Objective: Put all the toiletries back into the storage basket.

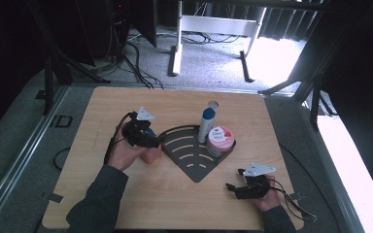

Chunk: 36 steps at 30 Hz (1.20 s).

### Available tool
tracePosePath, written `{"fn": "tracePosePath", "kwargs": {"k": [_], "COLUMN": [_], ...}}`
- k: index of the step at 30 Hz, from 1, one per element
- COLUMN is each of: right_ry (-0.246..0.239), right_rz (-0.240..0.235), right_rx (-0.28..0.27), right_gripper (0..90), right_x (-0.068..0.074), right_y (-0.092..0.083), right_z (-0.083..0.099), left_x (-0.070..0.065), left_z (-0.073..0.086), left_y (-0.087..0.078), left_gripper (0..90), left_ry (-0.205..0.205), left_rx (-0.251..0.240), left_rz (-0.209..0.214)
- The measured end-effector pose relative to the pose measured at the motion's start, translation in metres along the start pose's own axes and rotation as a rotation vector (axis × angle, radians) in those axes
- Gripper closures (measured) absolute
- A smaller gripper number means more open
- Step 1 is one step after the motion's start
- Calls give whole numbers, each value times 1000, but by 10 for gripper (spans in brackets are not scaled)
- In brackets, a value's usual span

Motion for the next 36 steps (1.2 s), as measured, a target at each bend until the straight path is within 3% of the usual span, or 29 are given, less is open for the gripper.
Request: {"fn": "tracePosePath", "kwargs": {"k": [3, 5, 24, 36], "right_ry": [0, 0, 1, 0], "right_rz": [0, 0, 0, 0], "right_rx": [0, 0, 0, 0], "right_gripper": [215, 215, 215, 215], "right_x": [0, 0, 0, 0], "right_y": [0, 0, 0, 0], "right_z": [0, 0, 0, 0], "left_x": [1, 3, 7, 11], "left_z": [4, 8, 21, 22], "left_y": [0, 0, 9, 8], "left_gripper": [297, 305, 388, 487], "left_ry": [0, -17, -27, -60], "left_rx": [-8, -10, 10, -39], "left_rz": [-7, 1, -12, -11]}}
Point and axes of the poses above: each handheld gripper's, and its own axes: y roughly forward along the jaws, z roughly out of its underside, x roughly to its left, the point moved 5 cm from there along y, roughly forward along the jaws, and after that the axes turned 8 degrees about y, right-handed, at the moved point
